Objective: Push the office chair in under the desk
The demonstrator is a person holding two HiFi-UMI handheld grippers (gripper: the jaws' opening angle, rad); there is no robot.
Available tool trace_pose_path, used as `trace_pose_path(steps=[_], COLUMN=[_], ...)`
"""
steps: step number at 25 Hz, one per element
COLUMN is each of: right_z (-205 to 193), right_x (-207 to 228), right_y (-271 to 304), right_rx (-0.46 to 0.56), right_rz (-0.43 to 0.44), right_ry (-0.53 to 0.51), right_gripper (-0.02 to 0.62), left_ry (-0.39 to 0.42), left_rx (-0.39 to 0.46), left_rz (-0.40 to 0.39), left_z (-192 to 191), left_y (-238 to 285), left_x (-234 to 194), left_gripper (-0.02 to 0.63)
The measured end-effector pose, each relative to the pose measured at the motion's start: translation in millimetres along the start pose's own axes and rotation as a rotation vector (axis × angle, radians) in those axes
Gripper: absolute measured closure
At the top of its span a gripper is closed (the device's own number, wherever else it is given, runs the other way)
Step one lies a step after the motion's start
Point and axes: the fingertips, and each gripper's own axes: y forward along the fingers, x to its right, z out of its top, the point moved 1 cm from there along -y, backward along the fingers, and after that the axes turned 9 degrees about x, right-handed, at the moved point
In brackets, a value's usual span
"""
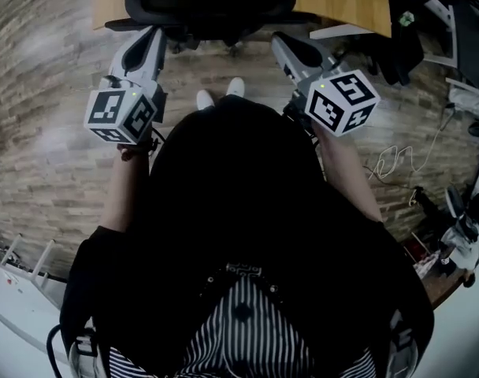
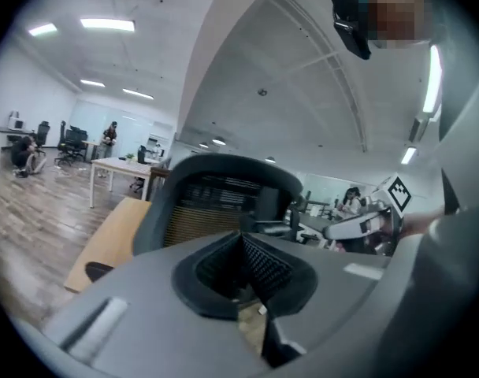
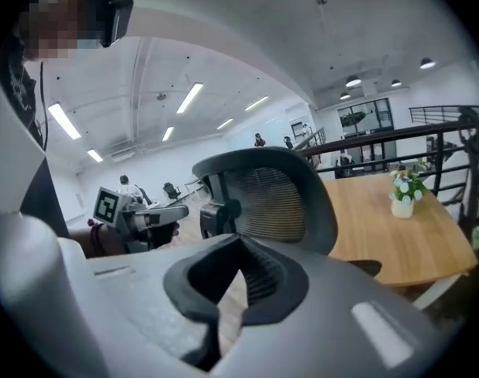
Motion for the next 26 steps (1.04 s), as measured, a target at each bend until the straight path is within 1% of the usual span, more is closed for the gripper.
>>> trace_pose_path(steps=[2, 4, 6, 8, 12, 18, 23, 26], right_z=[-4.4, -4.9, -4.6, -5.1, -6.0, -6.5, -2.6, 5.4], right_x=[-12.3, -22.4, -30.9, -37.1, -43.3, -45.3, -48.5, -53.1], right_y=[4.8, 8.9, 10.8, 10.3, 9.8, 12.2, 17.7, 21.2], right_rx=[0.016, 0.027, 0.022, 0.014, 0.01, -0.002, 0.0, 0.009], right_rz=[-0.019, -0.012, 0.007, 0.024, 0.041, 0.053, 0.073, 0.094], right_ry=[-0.025, -0.044, -0.069, -0.087, -0.086, -0.095, -0.09, -0.11], right_gripper=[0.597, 0.597, 0.597, 0.597, 0.597, 0.597, 0.597, 0.597], left_ry=[0.003, -0.002, -0.011, -0.001, 0.019, 0.034, 0.023, 0.026], left_rx=[-0.048, -0.091, -0.111, -0.112, -0.095, -0.095, -0.091, -0.079], left_rz=[-0.064, -0.098, -0.13, -0.159, -0.176, -0.207, -0.206, -0.206], left_z=[-15.5, -28.7, -34.5, -34.8, -31.9, -30.9, -28.9, -24.0], left_y=[6.6, 11.3, 12.5, 11.1, 7.6, 3.8, 1.4, 2.0], left_x=[33.1, 54.5, 69.2, 77.9, 79.7, 86.7, 83.0, 81.3], left_gripper=[0.6, 0.6, 0.6, 0.6, 0.6, 0.6, 0.6, 0.6])
